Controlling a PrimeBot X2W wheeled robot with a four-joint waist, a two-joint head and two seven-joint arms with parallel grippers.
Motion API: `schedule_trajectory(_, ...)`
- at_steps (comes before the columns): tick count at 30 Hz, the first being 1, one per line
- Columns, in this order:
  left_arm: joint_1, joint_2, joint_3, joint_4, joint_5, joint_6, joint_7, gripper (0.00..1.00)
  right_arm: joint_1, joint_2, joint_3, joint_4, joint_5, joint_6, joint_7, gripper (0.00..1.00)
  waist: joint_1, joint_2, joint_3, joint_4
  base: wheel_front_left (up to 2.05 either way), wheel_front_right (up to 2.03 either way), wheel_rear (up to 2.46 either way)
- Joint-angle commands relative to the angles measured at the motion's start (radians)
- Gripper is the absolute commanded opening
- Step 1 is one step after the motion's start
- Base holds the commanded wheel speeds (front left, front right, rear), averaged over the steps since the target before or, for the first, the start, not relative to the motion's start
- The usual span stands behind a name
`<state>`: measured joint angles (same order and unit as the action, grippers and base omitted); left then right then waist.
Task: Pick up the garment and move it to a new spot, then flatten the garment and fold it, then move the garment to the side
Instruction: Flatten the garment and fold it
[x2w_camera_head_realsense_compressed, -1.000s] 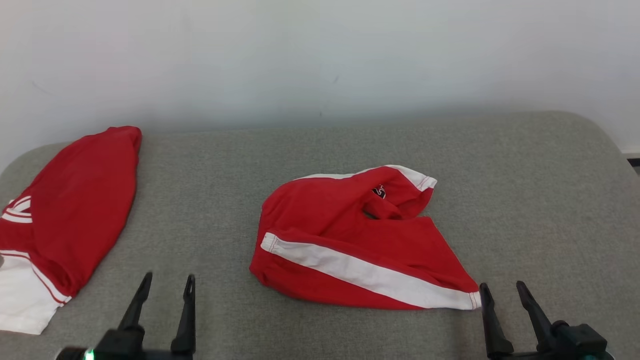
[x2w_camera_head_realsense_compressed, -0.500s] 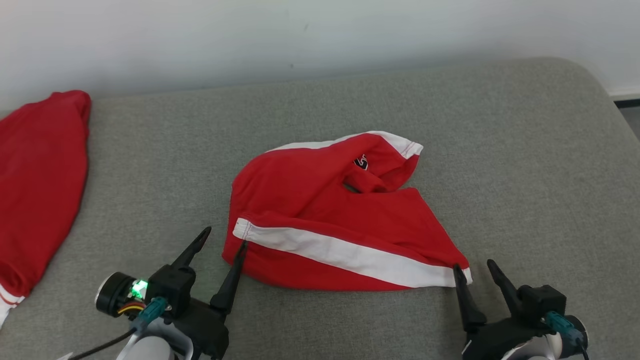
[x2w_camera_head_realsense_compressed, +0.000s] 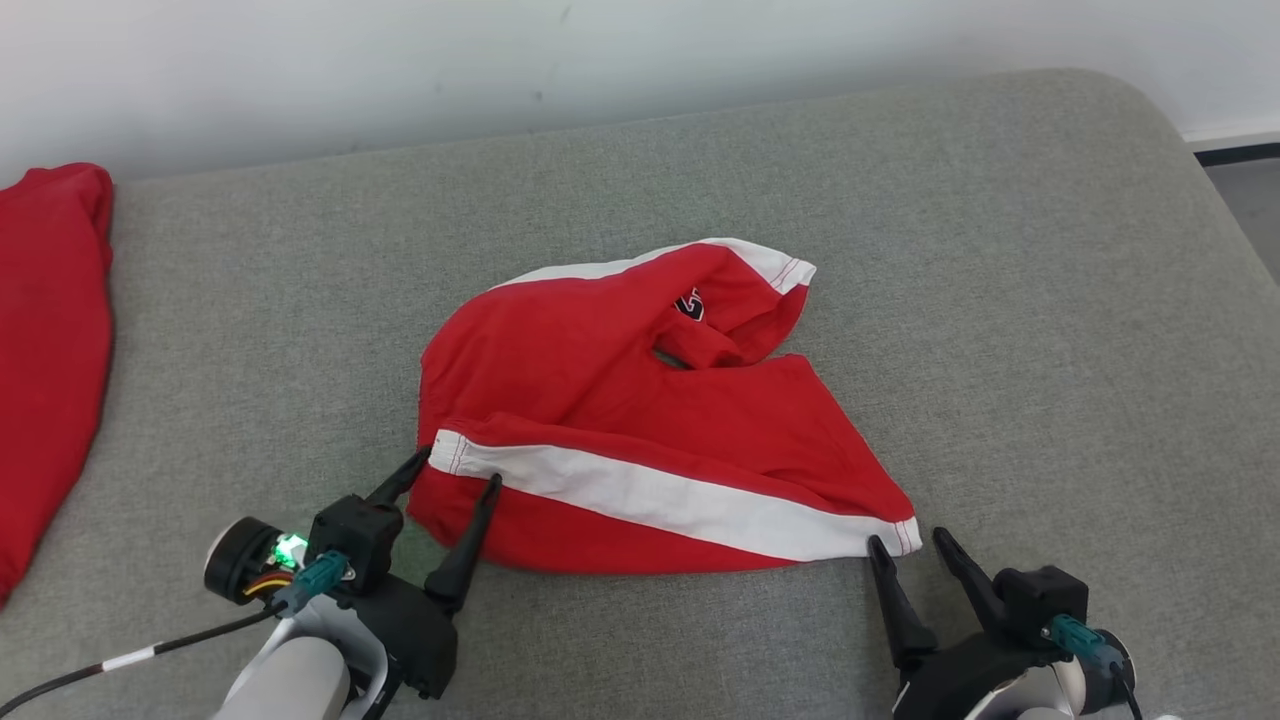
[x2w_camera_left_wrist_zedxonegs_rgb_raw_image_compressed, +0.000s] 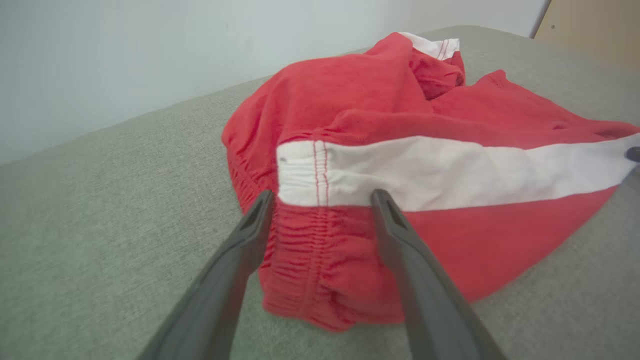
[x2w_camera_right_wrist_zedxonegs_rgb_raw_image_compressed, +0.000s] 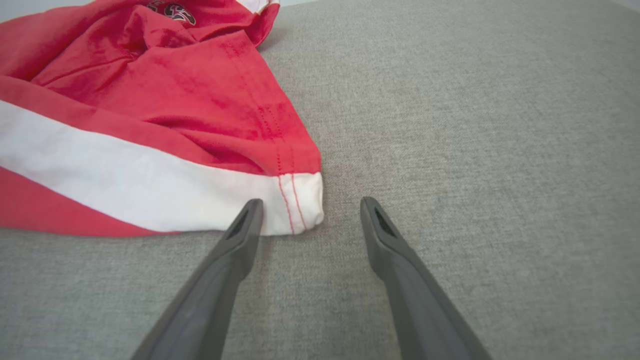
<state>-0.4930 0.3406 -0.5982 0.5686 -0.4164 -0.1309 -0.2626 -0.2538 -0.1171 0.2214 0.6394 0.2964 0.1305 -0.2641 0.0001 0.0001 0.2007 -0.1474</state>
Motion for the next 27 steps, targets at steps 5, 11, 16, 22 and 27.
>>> schedule_trajectory(5,-0.035,0.010,-0.045,-0.009,-0.027,0.002,-0.003,0.50,-0.039,0.004,0.031,0.045,0.026,0.000,0.000,0.63,-0.0001,-0.0001,0.007,-0.005,0.00,0.00,0.00)
schedule_trajectory(11,0.024,0.011,0.015,-0.093,0.021,0.003,-0.003,0.00,-0.066,-0.001,0.045,0.064,0.059,0.000,0.000,0.00,-0.0001,-0.0001,-0.002,0.005,0.00,0.00,0.00)
schedule_trajectory(16,0.084,-0.004,0.044,-0.141,0.035,0.003,-0.003,0.00,-0.025,-0.012,0.029,0.002,0.087,0.000,0.000,0.00,-0.0001,-0.0001,-0.026,0.026,0.00,0.00,0.00)
schedule_trajectory(22,0.087,0.004,0.060,-0.174,0.020,0.002,-0.003,0.00,-0.029,-0.027,0.024,-0.080,0.125,0.000,0.000,0.00,-0.0001,-0.0001,-0.052,0.033,0.00,0.00,0.00)
schedule_trajectory(27,-0.018,0.022,0.059,-0.199,-0.024,0.002,-0.003,0.00,-0.119,-0.061,0.037,-0.159,0.168,0.000,0.000,0.00,-0.0001,-0.0001,-0.052,0.038,0.00,0.00,0.00)
